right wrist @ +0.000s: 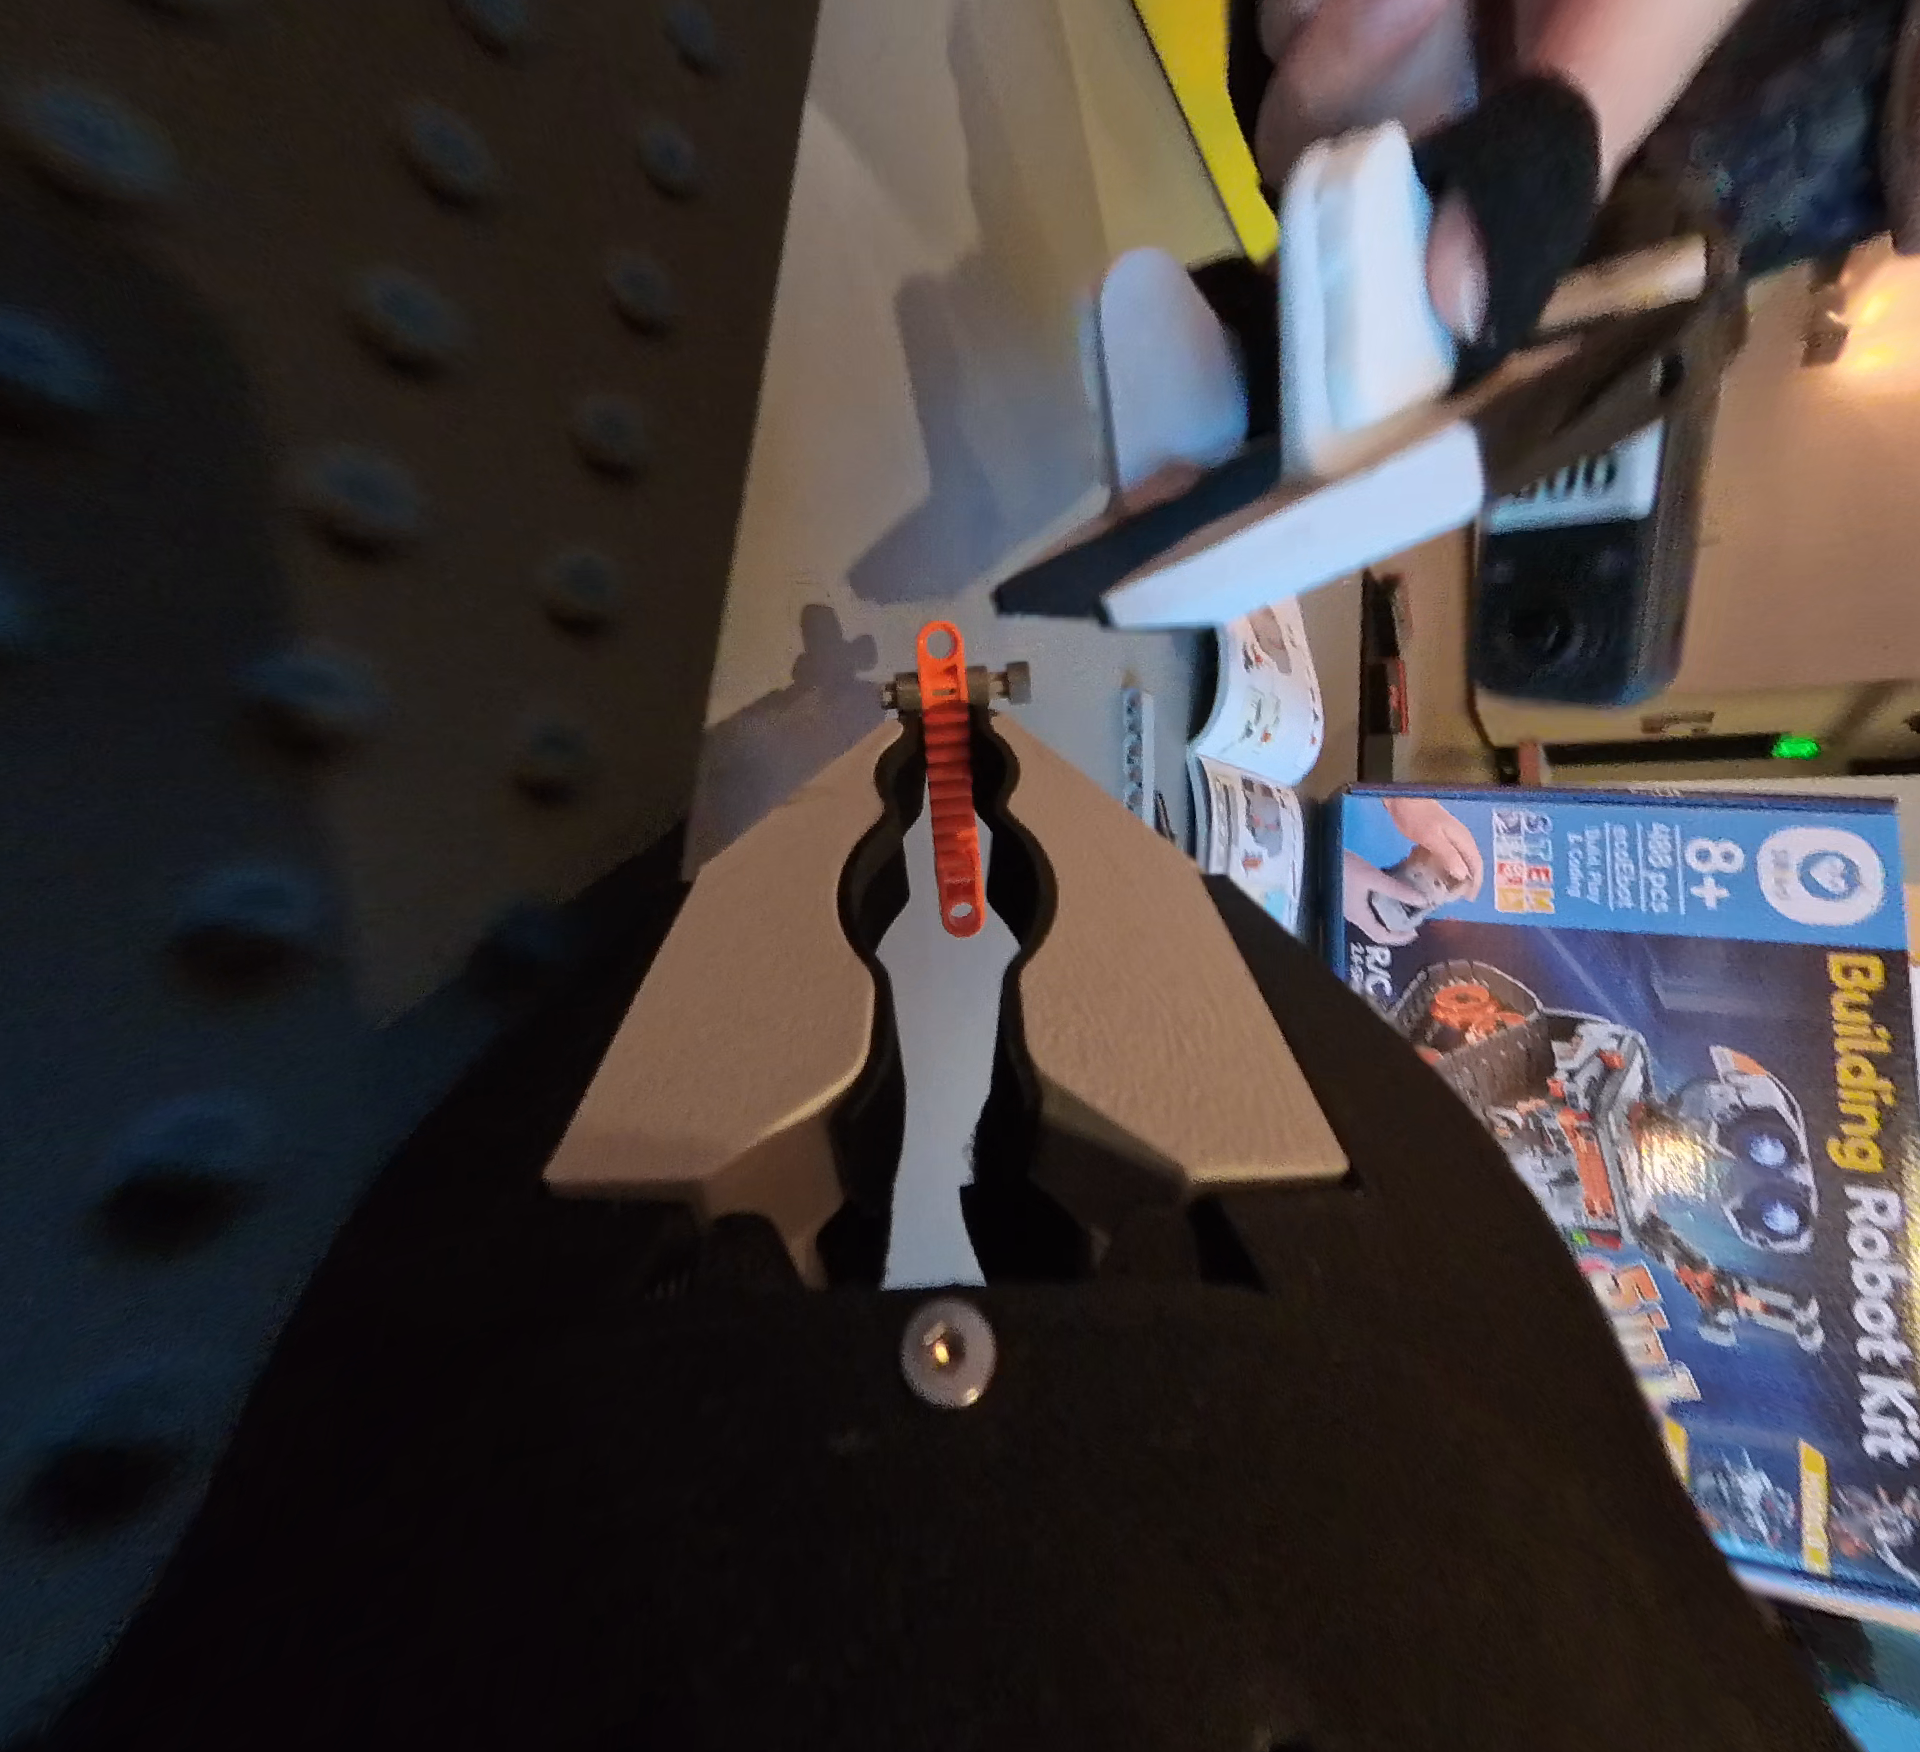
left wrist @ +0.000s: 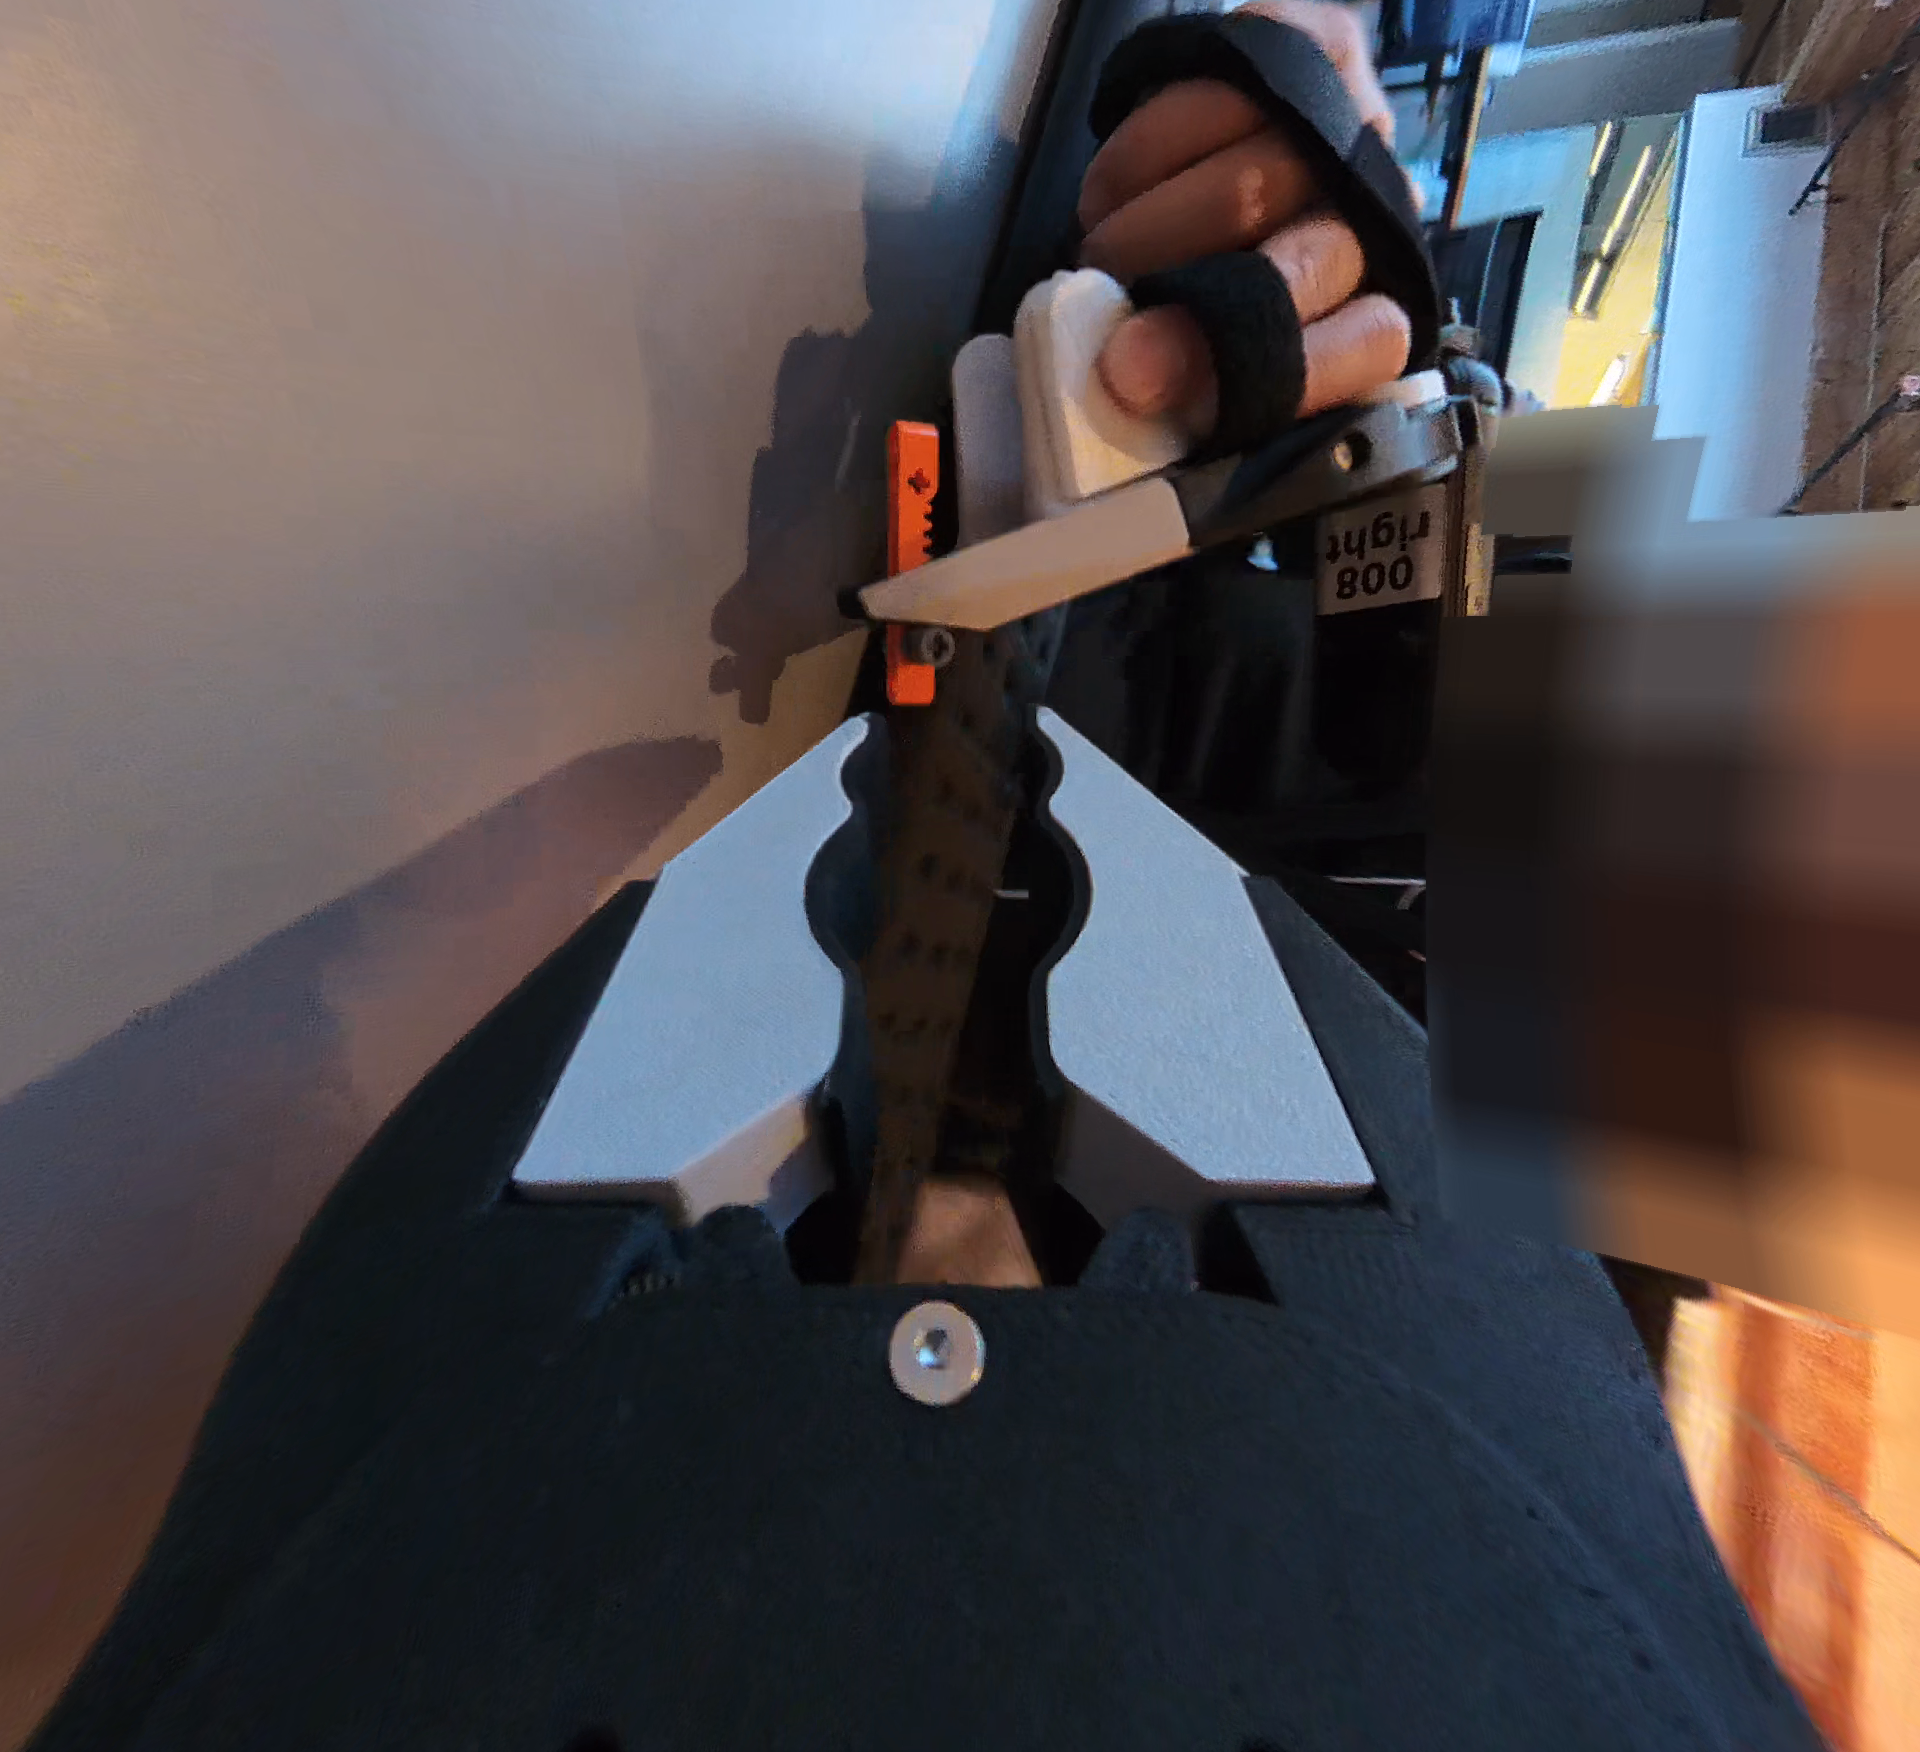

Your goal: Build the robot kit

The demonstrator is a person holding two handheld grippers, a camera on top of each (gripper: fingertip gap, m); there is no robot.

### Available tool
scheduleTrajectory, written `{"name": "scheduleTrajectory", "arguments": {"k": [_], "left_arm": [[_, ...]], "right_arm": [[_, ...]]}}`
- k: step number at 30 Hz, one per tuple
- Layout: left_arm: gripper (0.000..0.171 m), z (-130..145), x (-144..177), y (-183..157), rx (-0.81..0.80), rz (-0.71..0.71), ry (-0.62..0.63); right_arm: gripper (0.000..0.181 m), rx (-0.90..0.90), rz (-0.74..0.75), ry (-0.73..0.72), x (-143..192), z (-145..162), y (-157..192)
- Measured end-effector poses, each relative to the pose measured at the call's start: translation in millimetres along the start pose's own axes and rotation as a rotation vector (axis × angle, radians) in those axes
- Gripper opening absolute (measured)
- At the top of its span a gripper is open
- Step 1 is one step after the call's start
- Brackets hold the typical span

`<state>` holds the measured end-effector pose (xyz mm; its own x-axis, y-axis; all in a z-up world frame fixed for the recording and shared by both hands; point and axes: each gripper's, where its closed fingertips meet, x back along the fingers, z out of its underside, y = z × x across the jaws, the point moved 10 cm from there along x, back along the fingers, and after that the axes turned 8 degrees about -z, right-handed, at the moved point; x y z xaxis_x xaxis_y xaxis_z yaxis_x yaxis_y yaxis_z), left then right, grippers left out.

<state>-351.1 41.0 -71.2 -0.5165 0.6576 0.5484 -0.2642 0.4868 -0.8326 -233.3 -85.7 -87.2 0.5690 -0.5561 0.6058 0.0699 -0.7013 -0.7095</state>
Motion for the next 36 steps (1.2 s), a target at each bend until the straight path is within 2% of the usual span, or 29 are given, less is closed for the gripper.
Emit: {"name": "scheduleTrajectory", "arguments": {"k": [2,6,8,10,13,16,22,24,27,29,32,36], "left_arm": [[0.020,8.9,5.6,0.3,-0.117,-0.100,-0.169],[0.030,26.1,-5.7,-6.9,-0.334,-0.332,-0.486],[0.027,32.6,-9.0,-15.8,-0.390,-0.304,-0.638],[0.022,37.5,-10.7,-21.2,-0.416,-0.264,-0.715],[0.021,40.1,-16.8,-21.1,-0.447,-0.332,-0.690],[0.005,39.8,-24.8,-25.2,-0.515,-0.372,-0.711],[0.004,39.7,-24.6,-24.6,-0.513,-0.375,-0.733],[0.004,41.1,-23.2,-26.0,-0.524,-0.356,-0.742],[0.004,43.1,-19.4,-25.7,-0.516,-0.334,-0.777],[0.004,44.0,-16.7,-24.0,-0.495,-0.286,-0.788],[0.004,43.6,-15.6,-20.3,-0.455,-0.206,-0.769],[0.004,40.9,-18.6,-16.9,-0.423,-0.174,-0.716]], "right_arm": [[0.006,-0.010,0.043,0.040,0.4,4.5,-3.5],[0.006,-0.029,0.139,0.053,3.7,5.3,-13.1],[0.006,-0.022,0.167,0.077,3.3,7.9,-14.2],[0.006,-0.028,0.183,0.053,5.8,5.5,-14.9],[0.006,-0.043,0.191,0.046,6.7,5.3,-15.8],[0.006,-0.071,0.169,0.013,7.0,4.9,-15.8],[0.006,-0.134,0.142,-0.035,7.2,6.9,-17.6],[0.010,-0.192,0.128,-0.077,8.4,8.6,-20.3],[0.041,-0.227,0.146,-0.108,10.4,11.2,-23.6],[0.053,-0.207,0.151,-0.157,12.5,9.0,-22.1],[0.052,-0.159,0.161,-0.182,13.2,5.0,-20.1],[0.045,-0.132,0.149,-0.162,10.4,4.7,-18.5]]}}
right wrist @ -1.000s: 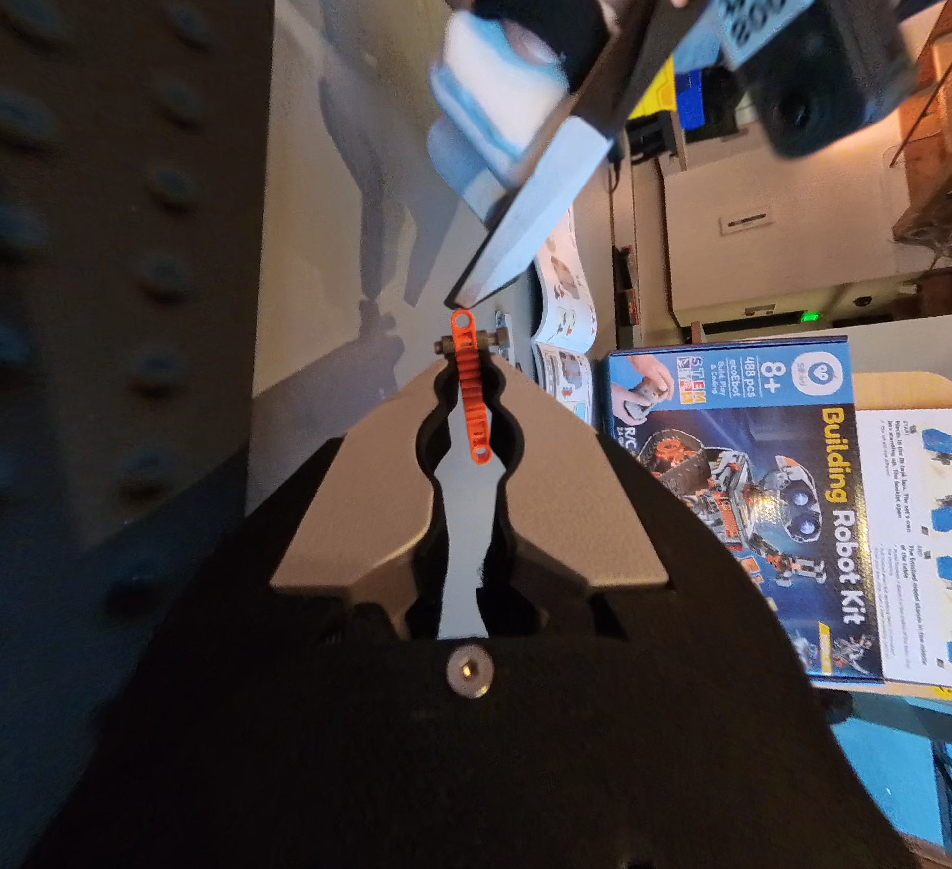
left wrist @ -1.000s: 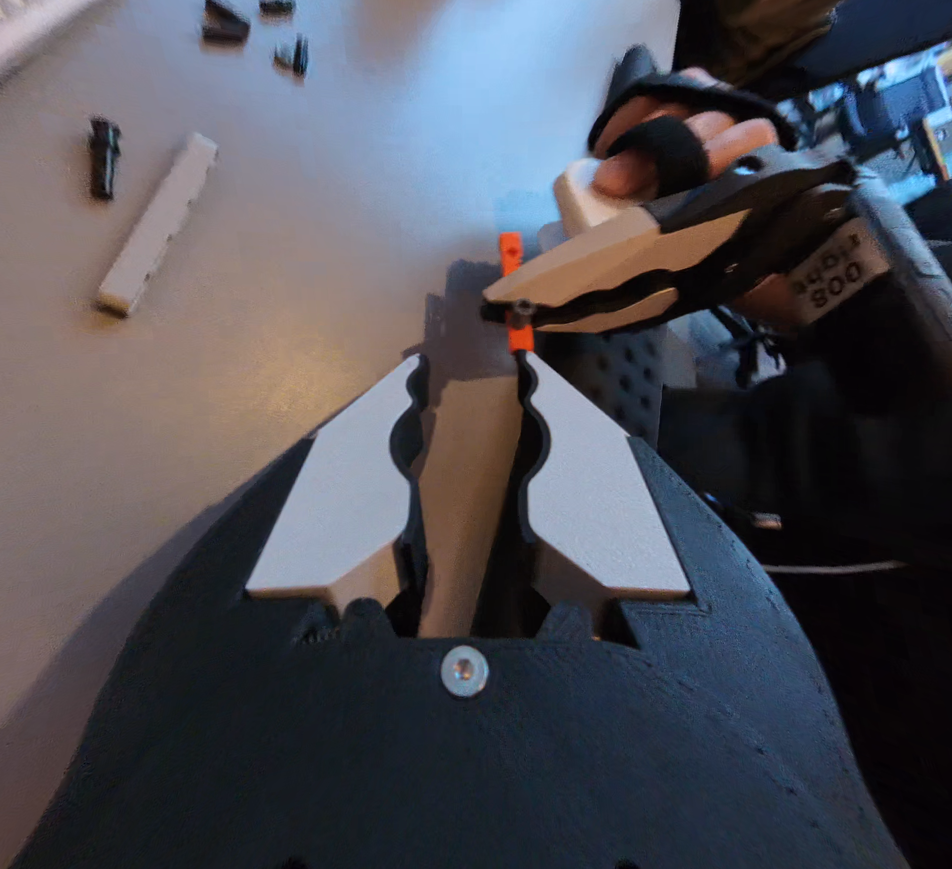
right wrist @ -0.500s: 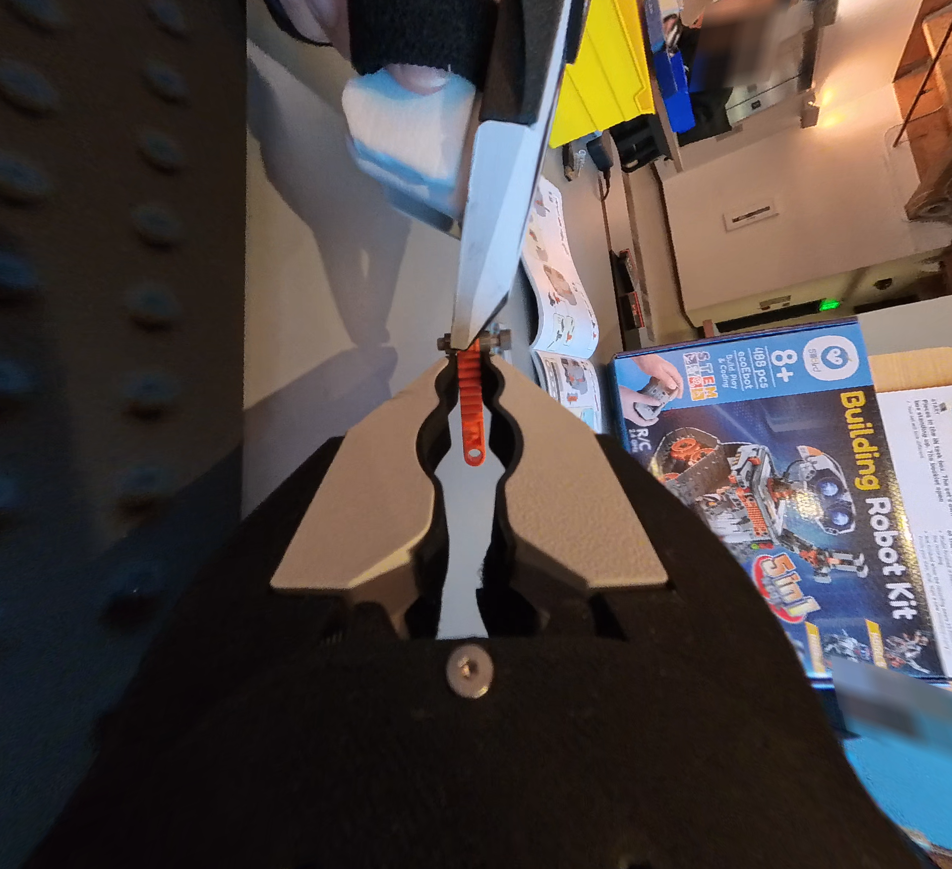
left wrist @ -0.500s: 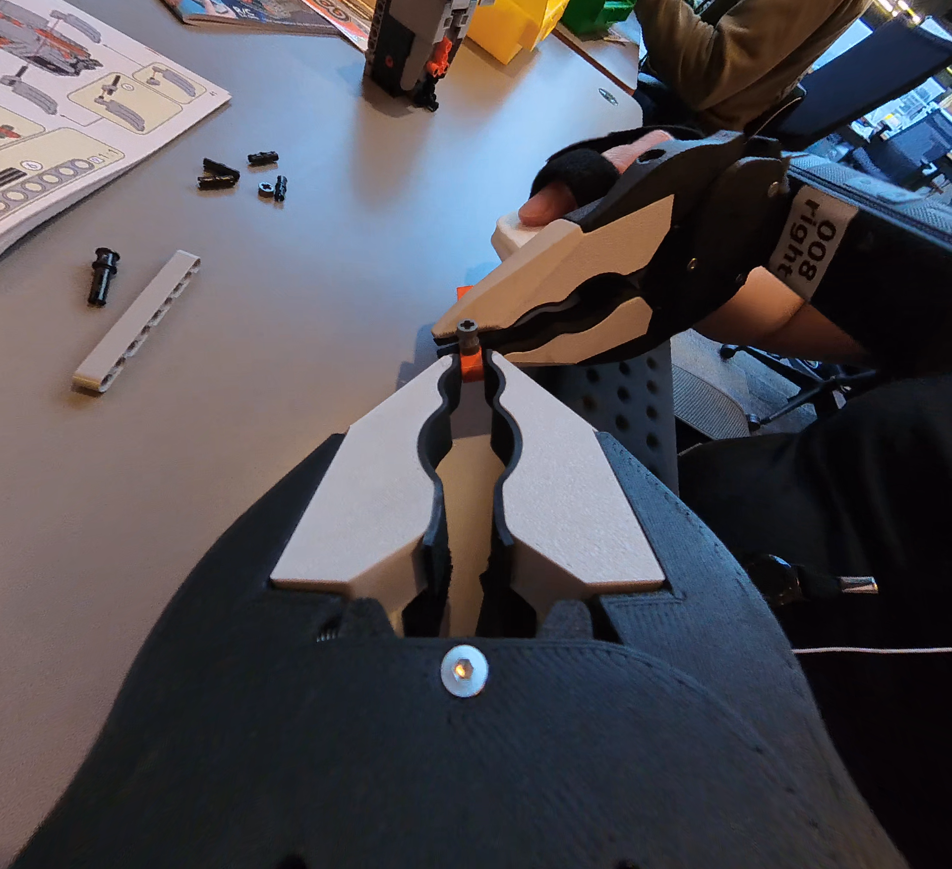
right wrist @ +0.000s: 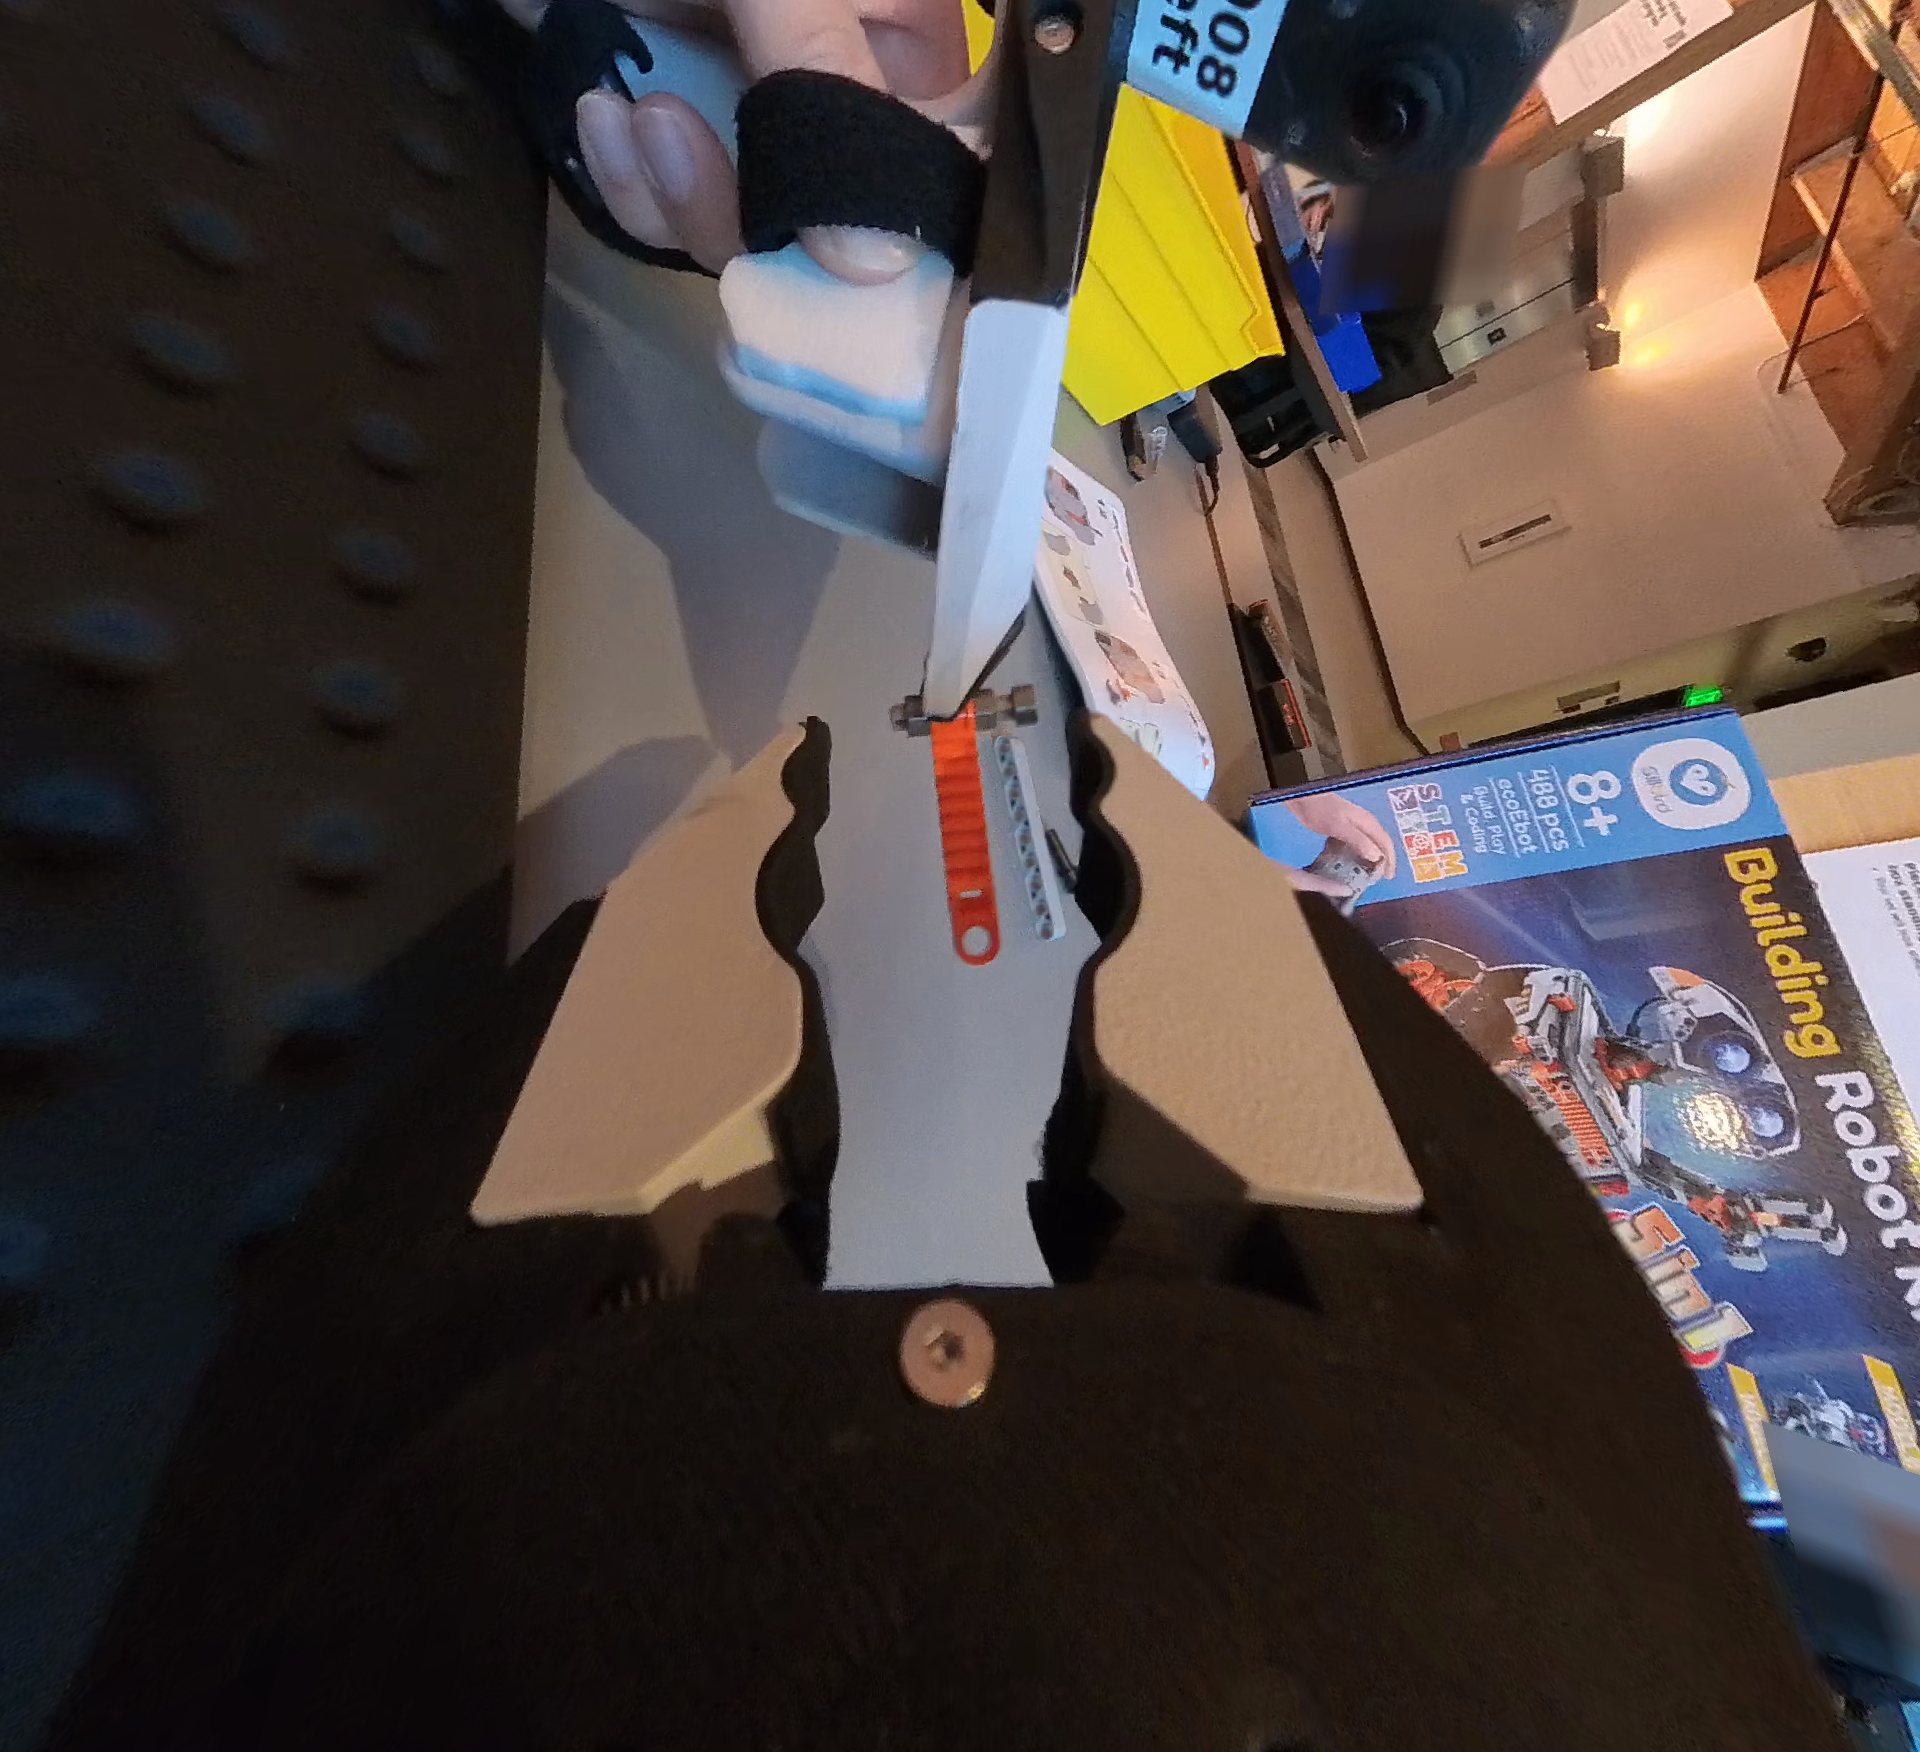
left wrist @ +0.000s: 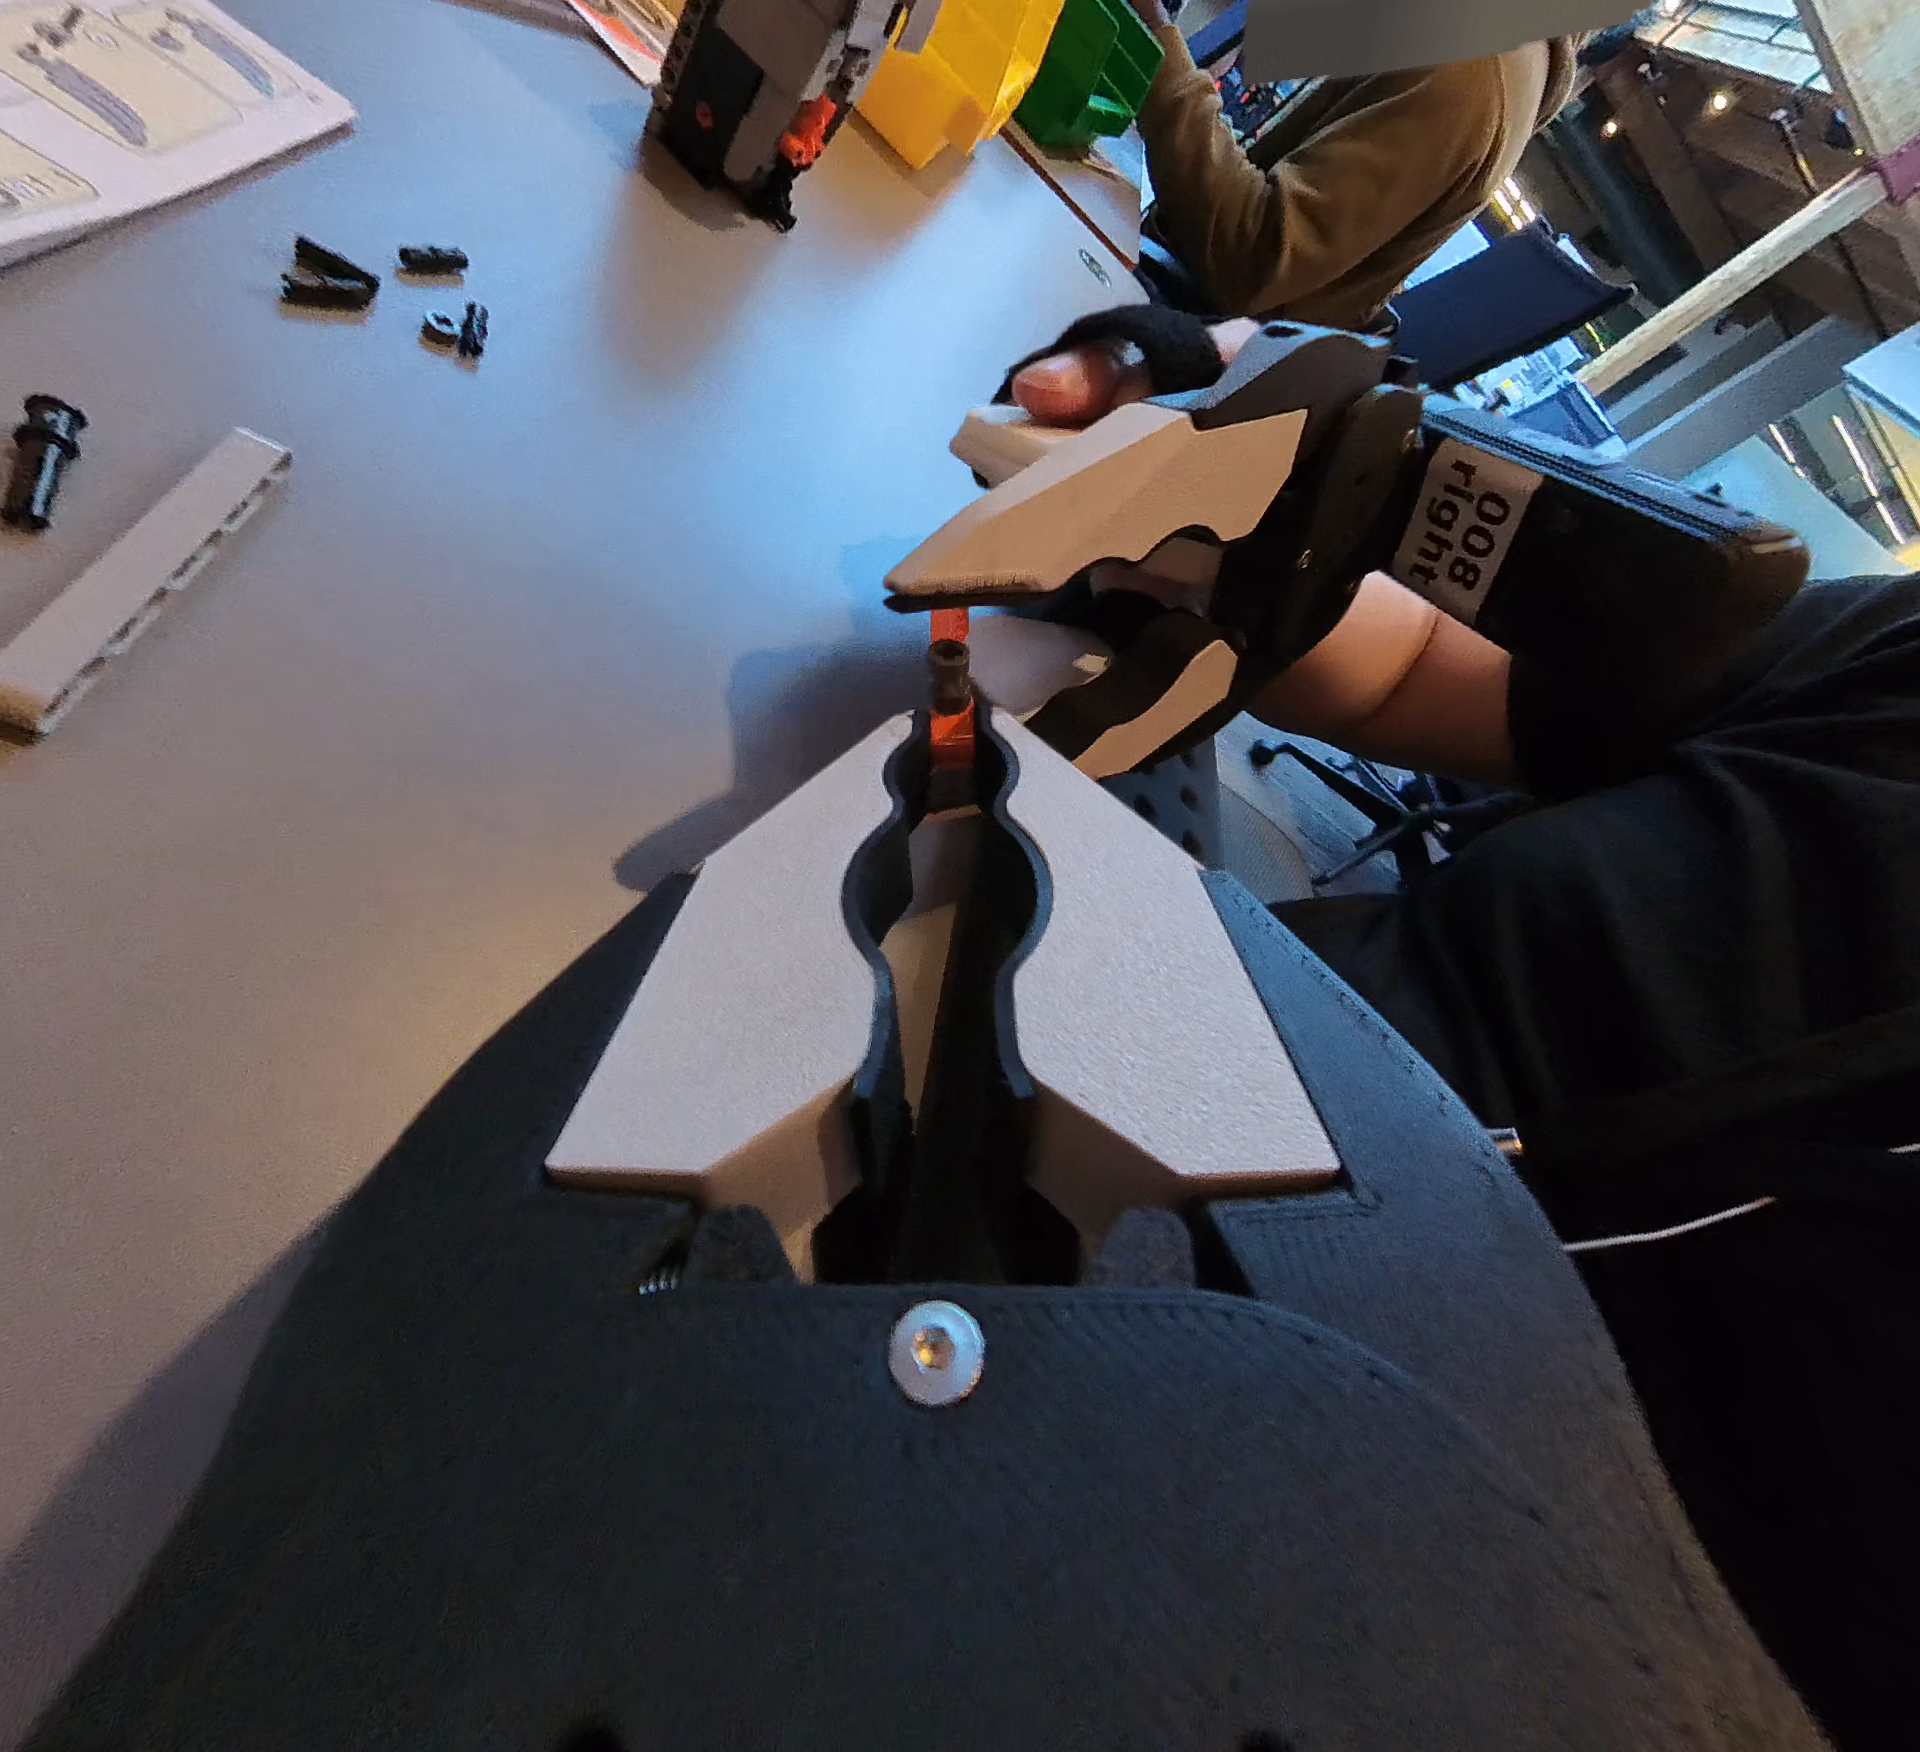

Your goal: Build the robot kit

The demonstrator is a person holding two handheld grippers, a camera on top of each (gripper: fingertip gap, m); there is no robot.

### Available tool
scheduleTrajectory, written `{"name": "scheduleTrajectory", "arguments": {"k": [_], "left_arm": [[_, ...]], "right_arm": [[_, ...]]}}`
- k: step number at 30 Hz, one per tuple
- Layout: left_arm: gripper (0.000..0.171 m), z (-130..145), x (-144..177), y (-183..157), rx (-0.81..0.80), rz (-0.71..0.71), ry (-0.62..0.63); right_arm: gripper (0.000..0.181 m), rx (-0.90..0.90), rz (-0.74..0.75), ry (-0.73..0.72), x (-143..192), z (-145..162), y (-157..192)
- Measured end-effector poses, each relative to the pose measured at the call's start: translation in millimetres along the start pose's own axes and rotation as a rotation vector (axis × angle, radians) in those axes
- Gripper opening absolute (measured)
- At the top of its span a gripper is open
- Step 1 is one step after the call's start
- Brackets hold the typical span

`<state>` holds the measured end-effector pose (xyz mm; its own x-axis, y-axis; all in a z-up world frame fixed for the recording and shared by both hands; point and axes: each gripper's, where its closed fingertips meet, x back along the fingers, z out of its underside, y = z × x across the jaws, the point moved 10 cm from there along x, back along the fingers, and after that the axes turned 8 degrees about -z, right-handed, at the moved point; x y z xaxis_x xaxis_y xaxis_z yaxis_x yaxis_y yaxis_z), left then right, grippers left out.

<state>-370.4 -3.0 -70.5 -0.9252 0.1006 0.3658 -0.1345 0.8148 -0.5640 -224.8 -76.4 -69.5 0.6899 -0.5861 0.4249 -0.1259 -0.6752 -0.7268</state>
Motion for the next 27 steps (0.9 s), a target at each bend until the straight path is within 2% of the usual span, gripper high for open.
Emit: {"name": "scheduleTrajectory", "arguments": {"k": [6,10,27], "left_arm": [[0.004,1.6,-4.3,4.8,0.065,0.023,0.039],[0.004,2.5,-4.9,7.0,0.103,0.055,0.049],[0.005,4.6,-11.0,4.0,0.058,0.019,0.110]], "right_arm": [[0.026,-0.038,-0.043,-0.016,0.9,2.5,-0.8],[0.027,-0.039,-0.048,-0.017,0.1,2.4,-0.7],[0.025,-0.005,-0.094,0.030,-5.0,4.2,5.1]]}}
